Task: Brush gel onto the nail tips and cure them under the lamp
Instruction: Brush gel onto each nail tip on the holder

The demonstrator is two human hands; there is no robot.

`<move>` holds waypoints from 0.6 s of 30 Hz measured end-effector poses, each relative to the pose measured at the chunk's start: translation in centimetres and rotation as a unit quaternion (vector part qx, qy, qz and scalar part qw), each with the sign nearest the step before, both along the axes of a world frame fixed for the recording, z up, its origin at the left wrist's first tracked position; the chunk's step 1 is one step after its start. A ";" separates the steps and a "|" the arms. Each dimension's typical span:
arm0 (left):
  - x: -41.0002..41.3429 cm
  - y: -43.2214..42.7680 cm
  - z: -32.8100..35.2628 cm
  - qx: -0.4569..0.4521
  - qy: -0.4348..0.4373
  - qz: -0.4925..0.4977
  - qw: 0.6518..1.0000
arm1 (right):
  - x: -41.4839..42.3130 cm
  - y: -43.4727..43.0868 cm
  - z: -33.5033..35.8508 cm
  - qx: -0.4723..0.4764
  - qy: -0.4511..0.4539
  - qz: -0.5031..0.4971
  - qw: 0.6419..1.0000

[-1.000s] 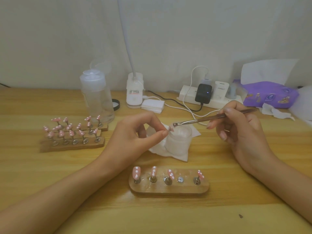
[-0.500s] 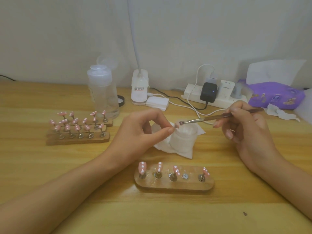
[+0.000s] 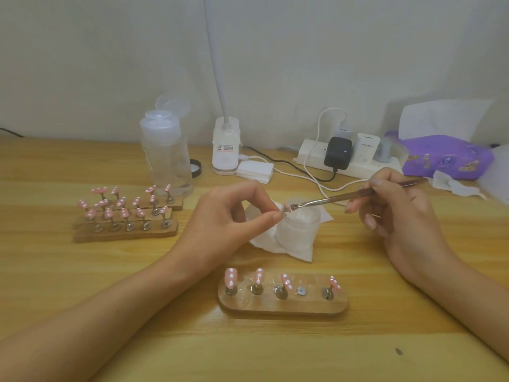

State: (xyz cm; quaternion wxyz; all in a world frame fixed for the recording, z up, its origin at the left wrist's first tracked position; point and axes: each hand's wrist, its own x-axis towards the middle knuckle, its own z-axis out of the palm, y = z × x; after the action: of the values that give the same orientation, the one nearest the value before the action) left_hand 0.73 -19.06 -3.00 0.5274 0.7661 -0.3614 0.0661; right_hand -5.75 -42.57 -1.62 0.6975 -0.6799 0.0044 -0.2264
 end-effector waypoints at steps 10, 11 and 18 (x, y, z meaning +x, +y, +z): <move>0.2 -0.1 -0.1 -0.002 -0.012 -0.001 1.000 | 0.0 0.0 0.1 0.009 -0.009 0.020 1.000; 0.1 -0.1 -0.1 -0.002 -0.013 0.000 1.000 | 0.0 0.1 0.0 -0.002 -0.006 0.025 1.000; 0.1 -0.1 0.0 0.001 -0.017 0.001 1.000 | -0.2 0.1 0.2 0.006 -0.009 0.023 1.000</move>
State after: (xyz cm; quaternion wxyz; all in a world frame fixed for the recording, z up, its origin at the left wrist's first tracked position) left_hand 0.87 -19.19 -3.05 0.5203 0.7656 -0.3697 0.0796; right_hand -5.92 -42.46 -1.44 0.7064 -0.6737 -0.0158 -0.2163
